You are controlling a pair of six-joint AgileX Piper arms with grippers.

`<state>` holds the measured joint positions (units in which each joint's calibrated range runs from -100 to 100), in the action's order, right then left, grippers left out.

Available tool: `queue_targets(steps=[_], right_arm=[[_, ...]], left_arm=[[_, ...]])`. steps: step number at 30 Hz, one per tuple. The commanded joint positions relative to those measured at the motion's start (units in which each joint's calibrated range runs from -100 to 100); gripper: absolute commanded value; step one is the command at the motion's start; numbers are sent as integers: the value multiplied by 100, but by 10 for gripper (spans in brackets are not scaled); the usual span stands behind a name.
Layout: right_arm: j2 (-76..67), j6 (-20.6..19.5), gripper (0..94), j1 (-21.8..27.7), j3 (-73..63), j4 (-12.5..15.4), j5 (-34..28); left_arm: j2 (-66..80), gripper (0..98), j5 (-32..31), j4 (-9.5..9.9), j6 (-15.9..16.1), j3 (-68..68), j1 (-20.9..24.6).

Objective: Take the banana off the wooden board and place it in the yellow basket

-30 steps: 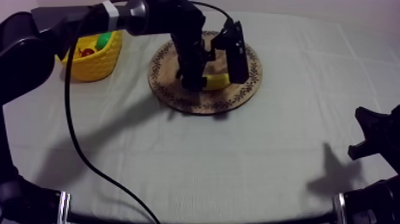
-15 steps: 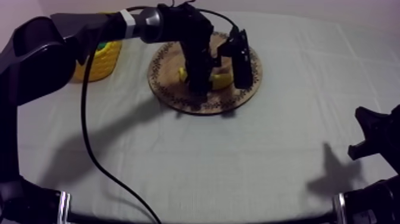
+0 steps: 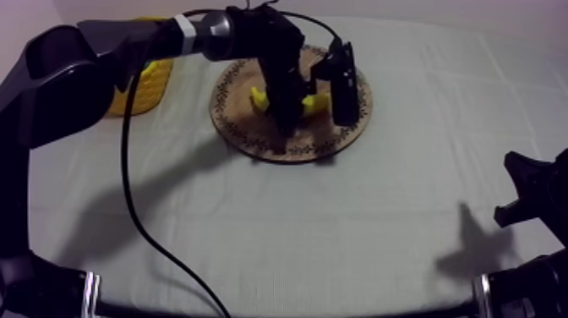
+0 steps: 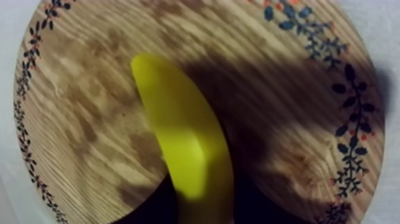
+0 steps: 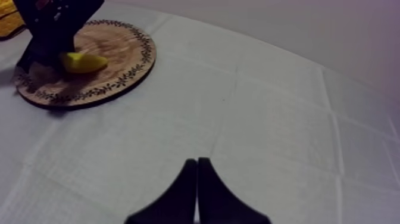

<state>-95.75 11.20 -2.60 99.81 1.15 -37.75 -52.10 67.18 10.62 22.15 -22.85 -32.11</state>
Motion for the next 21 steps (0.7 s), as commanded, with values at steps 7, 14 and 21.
queue_targets(steps=[7, 14, 21], right_arm=[[0, 1, 3, 0, -3, 0, 1], [0, 1, 3, 0, -3, 0, 1], [0, 1, 3, 0, -3, 0, 1]], left_arm=[[401, 209, -8, -32, -204, 60, 58], [1760, 227, 228, -313, -444, 367, 288], [3448, 238, 768, -445, -977, 1016, 688]])
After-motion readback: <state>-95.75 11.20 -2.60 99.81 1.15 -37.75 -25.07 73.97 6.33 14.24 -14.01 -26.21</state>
